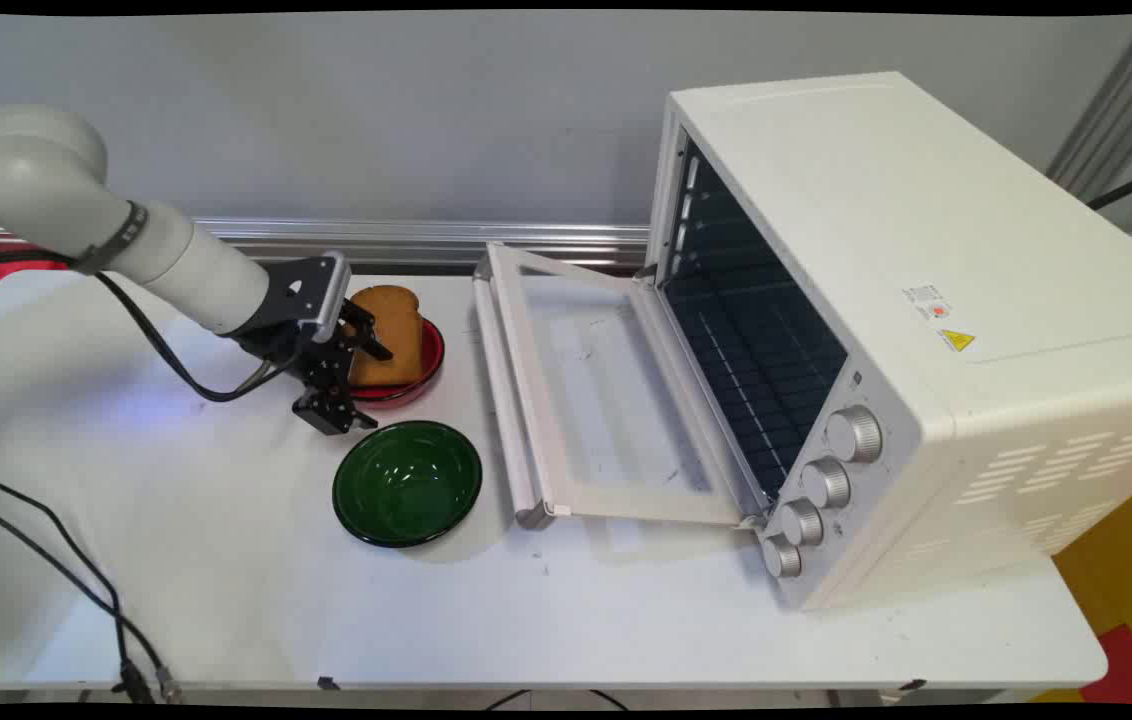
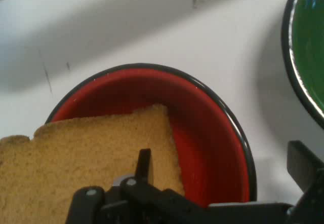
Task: Close the oven
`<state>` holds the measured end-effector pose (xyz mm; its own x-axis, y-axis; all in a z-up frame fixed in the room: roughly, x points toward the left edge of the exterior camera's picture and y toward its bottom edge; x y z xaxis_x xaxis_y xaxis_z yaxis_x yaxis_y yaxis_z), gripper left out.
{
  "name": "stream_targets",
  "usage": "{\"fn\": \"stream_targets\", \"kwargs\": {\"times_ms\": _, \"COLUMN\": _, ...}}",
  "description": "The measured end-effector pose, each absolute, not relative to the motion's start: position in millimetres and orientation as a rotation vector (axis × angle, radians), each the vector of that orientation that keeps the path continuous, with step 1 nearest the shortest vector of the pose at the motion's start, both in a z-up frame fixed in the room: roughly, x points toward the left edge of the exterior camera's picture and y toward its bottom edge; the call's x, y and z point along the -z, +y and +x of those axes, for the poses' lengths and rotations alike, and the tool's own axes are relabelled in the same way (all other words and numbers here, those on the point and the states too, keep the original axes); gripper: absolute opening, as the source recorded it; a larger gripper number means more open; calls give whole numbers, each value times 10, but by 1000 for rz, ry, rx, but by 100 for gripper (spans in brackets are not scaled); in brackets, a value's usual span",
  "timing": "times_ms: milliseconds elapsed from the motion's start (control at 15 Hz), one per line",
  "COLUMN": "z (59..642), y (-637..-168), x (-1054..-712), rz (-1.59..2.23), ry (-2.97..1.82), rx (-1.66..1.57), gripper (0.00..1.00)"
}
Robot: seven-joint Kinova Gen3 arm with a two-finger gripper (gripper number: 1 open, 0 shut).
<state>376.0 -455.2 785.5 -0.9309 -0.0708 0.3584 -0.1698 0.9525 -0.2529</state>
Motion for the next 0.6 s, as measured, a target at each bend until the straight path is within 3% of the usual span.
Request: {"fn": "stream_targets", "kwargs": {"times_ms": 600, "z": 3687, "y": -4583, "x": -8225, "rz": 318, "ry": -2708, "rx": -297, "gripper": 100}}
